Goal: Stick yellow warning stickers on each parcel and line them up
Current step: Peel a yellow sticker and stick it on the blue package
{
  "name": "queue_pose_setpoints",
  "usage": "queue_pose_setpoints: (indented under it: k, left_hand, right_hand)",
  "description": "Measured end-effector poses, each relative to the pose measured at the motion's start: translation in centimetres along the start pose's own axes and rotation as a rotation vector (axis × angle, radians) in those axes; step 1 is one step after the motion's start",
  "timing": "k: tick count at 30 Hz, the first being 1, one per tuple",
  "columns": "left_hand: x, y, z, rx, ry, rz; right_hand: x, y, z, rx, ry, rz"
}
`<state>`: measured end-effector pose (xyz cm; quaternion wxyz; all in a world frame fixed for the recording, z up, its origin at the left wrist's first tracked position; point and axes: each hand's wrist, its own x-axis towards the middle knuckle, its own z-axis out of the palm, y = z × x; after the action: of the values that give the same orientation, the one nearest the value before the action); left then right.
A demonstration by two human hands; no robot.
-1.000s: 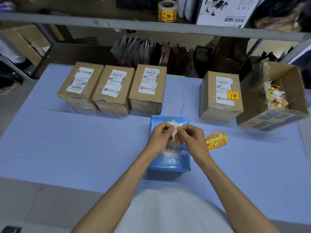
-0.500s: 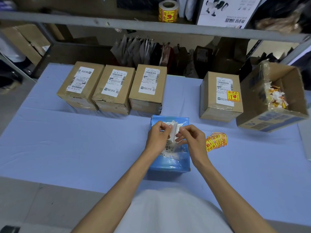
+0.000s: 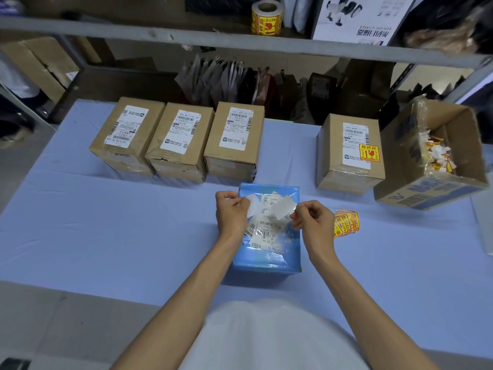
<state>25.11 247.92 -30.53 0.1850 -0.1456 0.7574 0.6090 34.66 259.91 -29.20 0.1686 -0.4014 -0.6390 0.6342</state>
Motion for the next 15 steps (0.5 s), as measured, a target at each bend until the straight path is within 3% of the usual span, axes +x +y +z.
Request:
queue_pose_setpoints:
  k: [15]
  left_hand:
    - [-1.1, 0.5, 0.3, 0.244, -0.228, 0.182]
  right_hand:
    - [0.1, -0.3, 0.6, -0.044, -0.016, -0.001]
